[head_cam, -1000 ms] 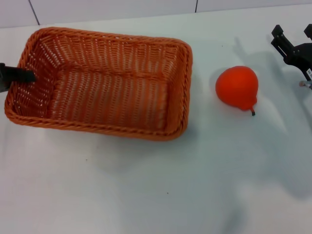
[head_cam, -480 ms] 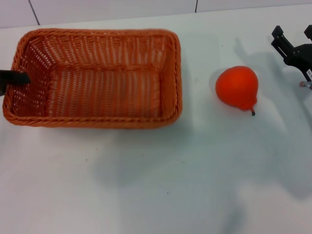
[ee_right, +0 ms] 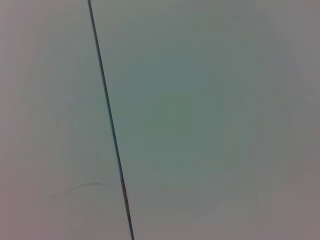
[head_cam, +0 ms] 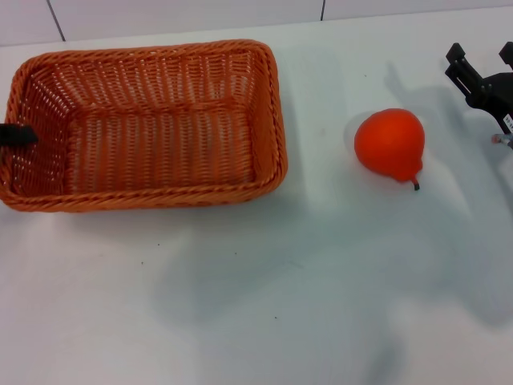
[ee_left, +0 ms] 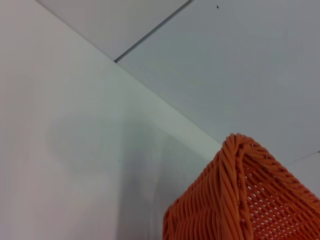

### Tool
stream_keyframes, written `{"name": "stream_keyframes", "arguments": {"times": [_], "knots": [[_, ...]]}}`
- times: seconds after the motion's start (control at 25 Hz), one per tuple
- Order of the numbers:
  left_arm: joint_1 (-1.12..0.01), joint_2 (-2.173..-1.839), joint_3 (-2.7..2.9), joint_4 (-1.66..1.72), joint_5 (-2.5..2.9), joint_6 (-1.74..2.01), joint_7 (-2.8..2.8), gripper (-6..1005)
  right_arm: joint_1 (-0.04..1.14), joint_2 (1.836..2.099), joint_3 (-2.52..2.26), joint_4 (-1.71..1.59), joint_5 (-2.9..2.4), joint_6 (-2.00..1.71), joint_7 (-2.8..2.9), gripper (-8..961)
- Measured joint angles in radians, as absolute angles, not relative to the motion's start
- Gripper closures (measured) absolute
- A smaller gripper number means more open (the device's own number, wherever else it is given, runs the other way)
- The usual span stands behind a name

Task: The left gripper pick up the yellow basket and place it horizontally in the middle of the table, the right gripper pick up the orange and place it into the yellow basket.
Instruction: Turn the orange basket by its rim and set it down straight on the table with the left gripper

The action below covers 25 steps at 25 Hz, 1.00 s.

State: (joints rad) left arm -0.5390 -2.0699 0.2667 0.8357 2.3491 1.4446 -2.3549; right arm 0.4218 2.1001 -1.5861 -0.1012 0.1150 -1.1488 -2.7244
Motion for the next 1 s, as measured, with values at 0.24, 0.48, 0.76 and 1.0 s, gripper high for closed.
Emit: {"name": "stream_keyframes", "arguments": {"times": [0.24, 0.48, 0.76, 1.0], "knots": [[-0.538, -2.074, 0.281, 0.836, 2.349, 1.445, -2.35, 827, 0.422, 2.1, -1.586, -0.101, 0.115, -1.149, -2.724, 5], [-0.538, -2.082, 0.281, 0.838, 2.348, 1.443, -2.346, 827, 0.421, 2.1, -1.586, -0.101, 0.115, -1.149, -2.724, 5], [-0.533, -2.088, 0.274, 0.853, 2.336, 1.435, -2.341, 827, 0.42, 2.1, -1.586, -0.101, 0.115, -1.149, -2.724, 6], [-0.526, -2.091, 0.282, 0.861, 2.323, 1.433, -2.334, 827, 0.42, 2.1, -1.589, -0.101, 0.115, -1.149, -2.724, 6]]}}
